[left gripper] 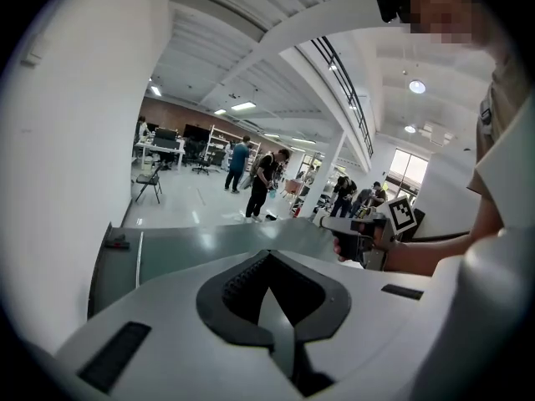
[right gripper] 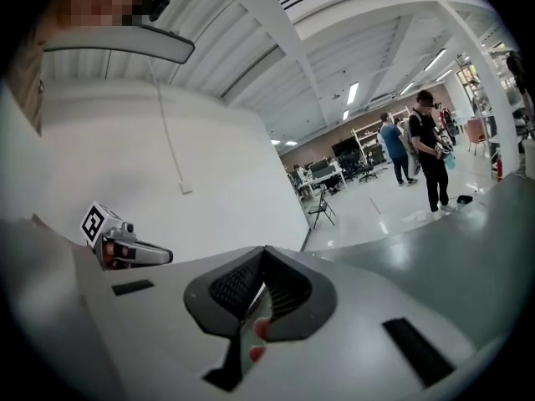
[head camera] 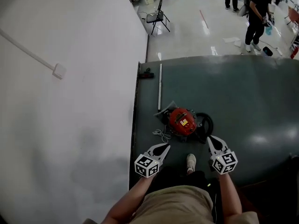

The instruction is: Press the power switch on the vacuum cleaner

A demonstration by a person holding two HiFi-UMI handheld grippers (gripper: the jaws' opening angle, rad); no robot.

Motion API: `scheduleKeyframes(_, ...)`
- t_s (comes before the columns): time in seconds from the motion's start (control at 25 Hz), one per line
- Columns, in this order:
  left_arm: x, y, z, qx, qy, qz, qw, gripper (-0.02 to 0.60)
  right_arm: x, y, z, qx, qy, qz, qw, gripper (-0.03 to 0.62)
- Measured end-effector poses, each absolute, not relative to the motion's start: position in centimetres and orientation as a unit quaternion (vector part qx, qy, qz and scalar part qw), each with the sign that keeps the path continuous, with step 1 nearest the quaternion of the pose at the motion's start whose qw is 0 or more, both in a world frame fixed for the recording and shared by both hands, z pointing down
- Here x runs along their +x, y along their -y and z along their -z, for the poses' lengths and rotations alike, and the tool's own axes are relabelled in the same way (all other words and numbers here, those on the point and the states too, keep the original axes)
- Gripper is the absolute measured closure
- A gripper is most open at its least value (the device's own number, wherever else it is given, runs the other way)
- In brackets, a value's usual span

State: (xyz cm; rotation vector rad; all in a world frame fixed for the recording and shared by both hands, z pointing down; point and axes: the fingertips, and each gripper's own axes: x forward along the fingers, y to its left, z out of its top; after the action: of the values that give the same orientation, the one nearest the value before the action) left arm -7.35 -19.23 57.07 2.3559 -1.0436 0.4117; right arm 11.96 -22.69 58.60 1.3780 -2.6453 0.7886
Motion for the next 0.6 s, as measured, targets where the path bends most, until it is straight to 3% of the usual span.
scheduleKeyframes(0.32,-8.6,26.9,-62.6,0.870,0.378,-0.173,0.266,0.575,8.6,30.2,-71.7,0.434,0.847,-0.274,0.137,0.585)
scheduleKeyframes(0.6,-10.0,33.6,-72.4,0.873,0.340,-0.202,0.286,0.575,4.6,35.4,-86.1,0.439,0.820,-0.292,0.222,0.585)
